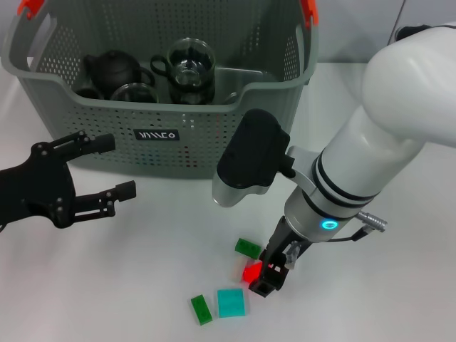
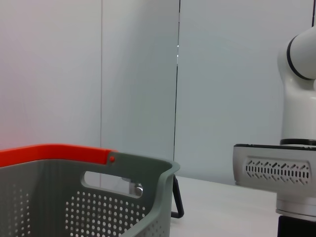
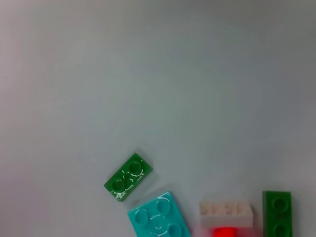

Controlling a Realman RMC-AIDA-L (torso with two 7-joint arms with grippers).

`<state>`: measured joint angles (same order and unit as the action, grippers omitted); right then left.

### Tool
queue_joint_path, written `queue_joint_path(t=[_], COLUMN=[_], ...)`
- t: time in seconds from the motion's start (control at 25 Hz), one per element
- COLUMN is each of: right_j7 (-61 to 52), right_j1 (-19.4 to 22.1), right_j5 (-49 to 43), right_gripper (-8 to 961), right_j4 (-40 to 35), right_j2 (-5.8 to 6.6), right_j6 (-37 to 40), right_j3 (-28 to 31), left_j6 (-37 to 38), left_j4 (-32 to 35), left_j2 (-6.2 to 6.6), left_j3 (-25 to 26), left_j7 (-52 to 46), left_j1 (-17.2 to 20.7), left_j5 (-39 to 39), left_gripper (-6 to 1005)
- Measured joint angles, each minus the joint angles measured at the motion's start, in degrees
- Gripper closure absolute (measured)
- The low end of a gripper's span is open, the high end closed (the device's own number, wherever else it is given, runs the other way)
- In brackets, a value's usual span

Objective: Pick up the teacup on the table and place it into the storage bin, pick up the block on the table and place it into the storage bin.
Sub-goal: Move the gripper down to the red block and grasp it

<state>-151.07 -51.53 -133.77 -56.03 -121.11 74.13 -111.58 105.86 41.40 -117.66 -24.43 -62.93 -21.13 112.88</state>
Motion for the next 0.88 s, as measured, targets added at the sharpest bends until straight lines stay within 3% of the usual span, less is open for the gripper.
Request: queue_joint_path(t=[0.88], right_j7=[-3.7], right_j1=[-0.4], right_j5=[-0.8], right_gripper=[442], right_j4=[-0.3], right_j2=[-0.11], right_j6=[-0.9], right_j3=[-1.5], left_j6=[-0.2], left_j4=[0.0], left_j2=[0.07], left_j3=[0.0], left_j7=[0.6], left_j1=[-0.4], left_j5=[0.1], left_gripper=[156])
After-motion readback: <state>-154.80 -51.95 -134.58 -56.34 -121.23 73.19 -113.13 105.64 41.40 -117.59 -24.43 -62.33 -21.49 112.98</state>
